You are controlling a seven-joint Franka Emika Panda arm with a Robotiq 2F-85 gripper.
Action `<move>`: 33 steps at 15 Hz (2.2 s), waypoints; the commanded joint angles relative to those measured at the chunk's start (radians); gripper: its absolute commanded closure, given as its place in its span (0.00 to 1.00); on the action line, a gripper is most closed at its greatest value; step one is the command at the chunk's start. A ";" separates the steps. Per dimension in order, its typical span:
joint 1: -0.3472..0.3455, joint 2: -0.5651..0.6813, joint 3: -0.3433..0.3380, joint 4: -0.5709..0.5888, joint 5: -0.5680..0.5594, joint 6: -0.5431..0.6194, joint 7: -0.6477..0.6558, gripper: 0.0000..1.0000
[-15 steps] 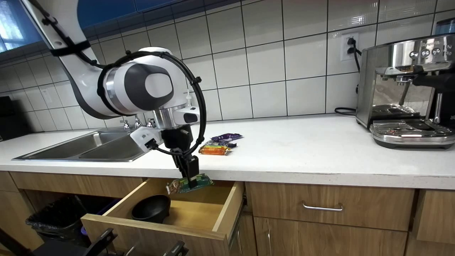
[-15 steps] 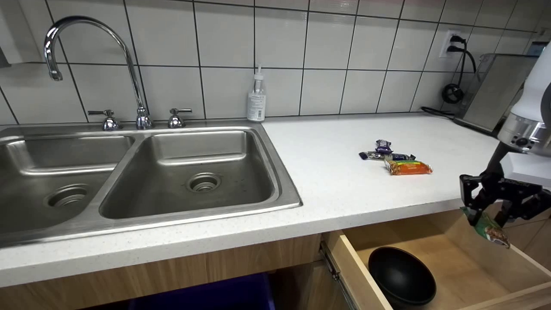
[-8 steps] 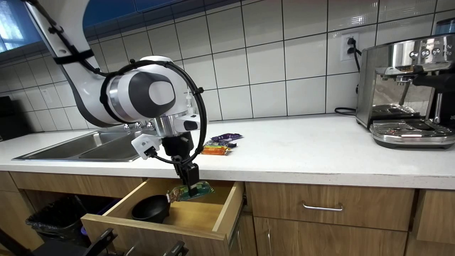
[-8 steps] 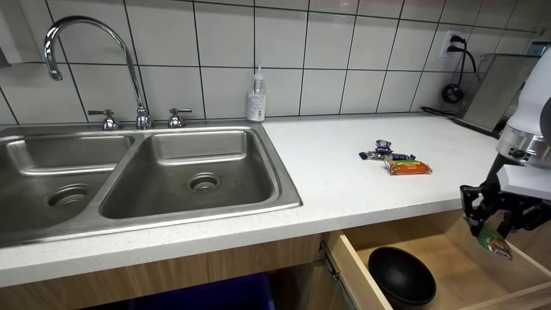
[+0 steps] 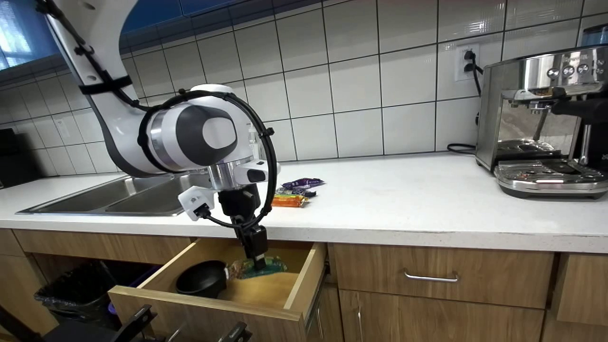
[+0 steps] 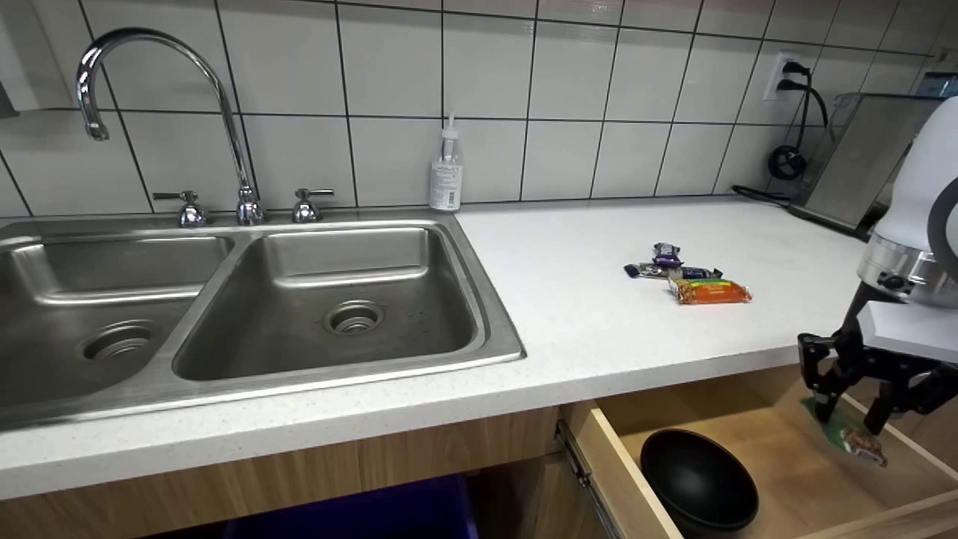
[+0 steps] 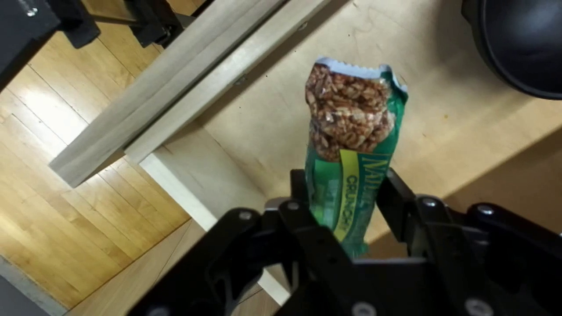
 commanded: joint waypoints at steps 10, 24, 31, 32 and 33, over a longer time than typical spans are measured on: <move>0.019 -0.083 0.017 -0.023 0.078 0.021 -0.040 0.00; -0.014 -0.200 0.082 0.055 0.195 -0.036 -0.132 0.00; -0.013 -0.162 0.086 0.193 0.250 -0.105 -0.171 0.00; -0.013 -0.154 0.087 0.216 0.256 -0.117 -0.176 0.00; -0.013 -0.142 0.086 0.242 0.265 -0.132 -0.183 0.00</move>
